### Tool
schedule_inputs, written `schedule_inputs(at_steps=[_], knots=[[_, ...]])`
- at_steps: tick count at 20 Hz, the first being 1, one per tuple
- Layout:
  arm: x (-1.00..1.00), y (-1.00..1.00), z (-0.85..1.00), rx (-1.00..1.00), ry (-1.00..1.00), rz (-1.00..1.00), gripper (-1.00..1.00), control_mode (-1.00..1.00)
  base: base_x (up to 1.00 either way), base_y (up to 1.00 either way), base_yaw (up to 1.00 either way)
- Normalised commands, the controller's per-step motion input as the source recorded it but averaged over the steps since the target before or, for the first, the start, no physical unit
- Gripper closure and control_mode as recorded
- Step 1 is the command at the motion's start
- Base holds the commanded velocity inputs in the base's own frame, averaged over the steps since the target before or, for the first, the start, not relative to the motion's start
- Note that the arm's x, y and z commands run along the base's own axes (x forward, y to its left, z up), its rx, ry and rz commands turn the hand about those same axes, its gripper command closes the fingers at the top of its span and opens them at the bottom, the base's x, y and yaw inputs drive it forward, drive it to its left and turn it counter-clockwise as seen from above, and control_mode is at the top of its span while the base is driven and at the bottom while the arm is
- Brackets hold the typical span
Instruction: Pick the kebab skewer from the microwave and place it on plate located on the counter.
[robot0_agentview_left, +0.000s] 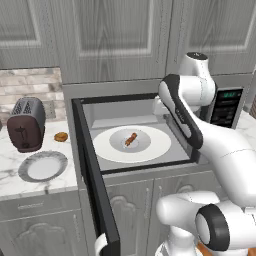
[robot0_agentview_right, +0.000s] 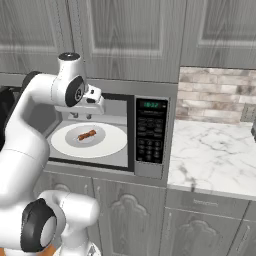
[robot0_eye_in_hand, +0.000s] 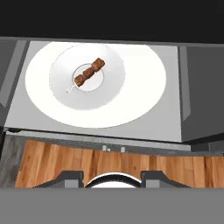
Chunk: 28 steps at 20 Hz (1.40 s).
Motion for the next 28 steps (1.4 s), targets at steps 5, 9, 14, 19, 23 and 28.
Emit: schedule_inputs(at_steps=[5,9,14,19,23,28], knots=[[-0.45,-0.01,-0.01,0.0,-0.09,0.0,-1.0,-1.0,0.0,0.0,0.0],[-0.44,0.16,-0.04,0.0,-0.21,-0.02,-1.0,-1.0,0.0,0.0,0.0],[0.01,0.42,-0.46,0.0,-0.12,-0.11,-1.0,-1.0,0.0,0.0,0.0],[0.14,0.48,-0.3,0.0,-0.07,-0.14,-1.0,-1.0,0.0,0.0,0.0],[0.46,0.11,-0.38,0.0,-0.05,-0.03,-1.0,-1.0,0.0,0.0,0.0],[0.62,0.16,-0.26,0.0,0.0,-0.04,-1.0,-1.0,0.0,0.0,0.0]])
